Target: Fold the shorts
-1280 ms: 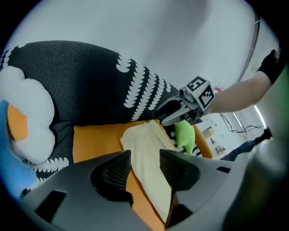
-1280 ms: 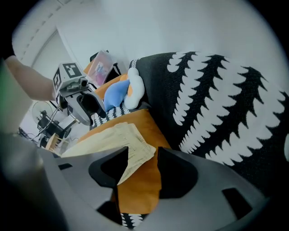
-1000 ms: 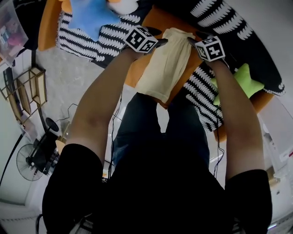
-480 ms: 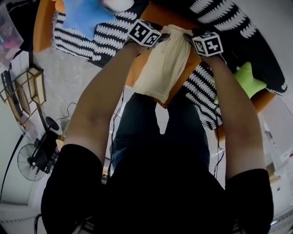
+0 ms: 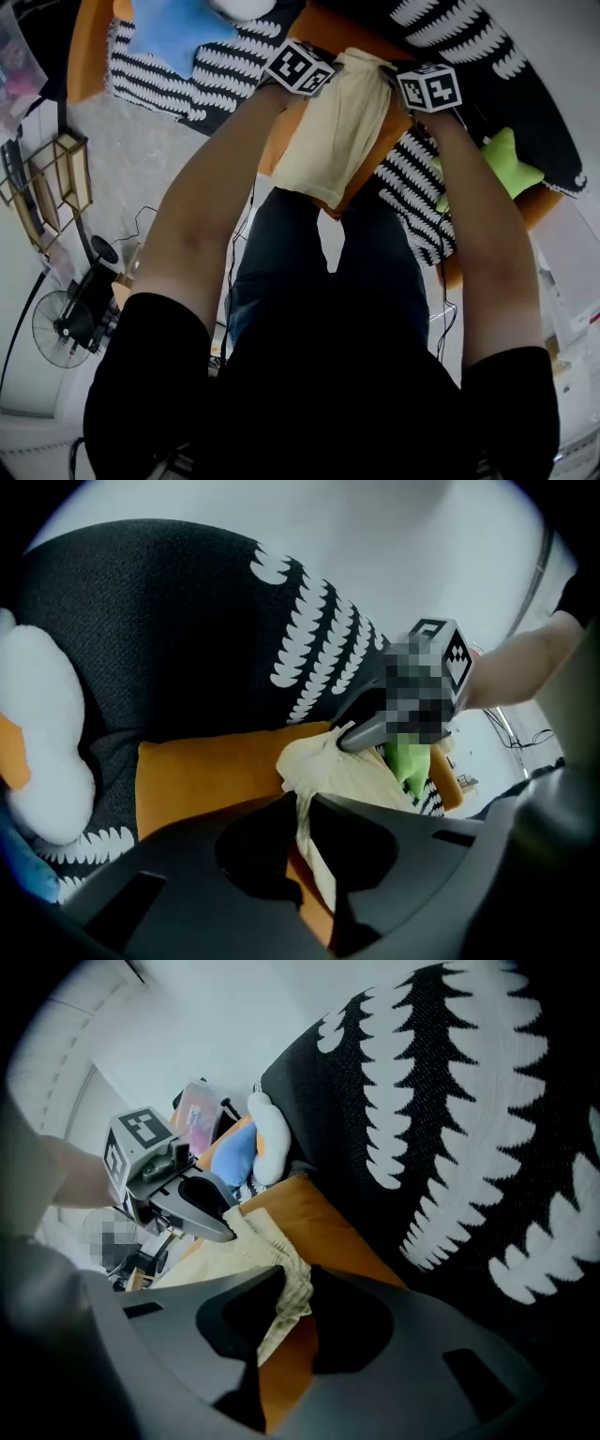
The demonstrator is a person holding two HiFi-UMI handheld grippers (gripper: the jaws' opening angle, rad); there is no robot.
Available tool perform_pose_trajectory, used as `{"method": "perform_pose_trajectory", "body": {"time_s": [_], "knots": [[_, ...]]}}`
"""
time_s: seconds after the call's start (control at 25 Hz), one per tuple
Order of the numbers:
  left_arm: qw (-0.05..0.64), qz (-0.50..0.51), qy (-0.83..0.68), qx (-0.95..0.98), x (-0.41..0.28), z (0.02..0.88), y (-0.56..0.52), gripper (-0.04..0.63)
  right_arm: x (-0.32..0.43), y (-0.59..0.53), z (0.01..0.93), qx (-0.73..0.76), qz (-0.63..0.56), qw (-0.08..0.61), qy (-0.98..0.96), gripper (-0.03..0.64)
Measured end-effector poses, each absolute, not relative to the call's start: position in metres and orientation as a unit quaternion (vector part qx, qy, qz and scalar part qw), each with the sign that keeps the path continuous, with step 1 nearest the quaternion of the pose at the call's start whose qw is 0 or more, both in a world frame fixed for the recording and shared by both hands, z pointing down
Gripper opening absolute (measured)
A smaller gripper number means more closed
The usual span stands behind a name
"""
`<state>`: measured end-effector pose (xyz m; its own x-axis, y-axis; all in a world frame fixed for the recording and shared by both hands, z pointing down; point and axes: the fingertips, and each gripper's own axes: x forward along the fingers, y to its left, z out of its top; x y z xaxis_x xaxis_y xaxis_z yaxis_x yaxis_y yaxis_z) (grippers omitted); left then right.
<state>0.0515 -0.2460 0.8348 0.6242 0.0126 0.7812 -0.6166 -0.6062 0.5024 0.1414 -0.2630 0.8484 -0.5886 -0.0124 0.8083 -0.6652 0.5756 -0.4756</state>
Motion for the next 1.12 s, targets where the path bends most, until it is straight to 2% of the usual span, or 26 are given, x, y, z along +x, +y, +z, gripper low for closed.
{"method": "perform_pose_trajectory", "body": {"time_s": [0.36, 0.72, 1.12], "knots": [[0.376, 0.392, -0.189, 0.818, 0.052, 0.819, -0.263, 0.044, 0.143, -0.281, 0.823, 0.223, 0.397, 0.38, -0.805, 0.077], [0.311, 0.347, -0.214, 0.859, 0.054, 0.775, -0.293, 0.043, 0.144, -0.309, 0.779, 0.24, 0.346, 0.347, -0.838, 0.074], [0.255, 0.307, -0.217, 0.891, 0.034, 0.733, -0.264, 0.043, 0.126, -0.276, 0.727, 0.206, 0.302, 0.308, -0.878, 0.072]]}}
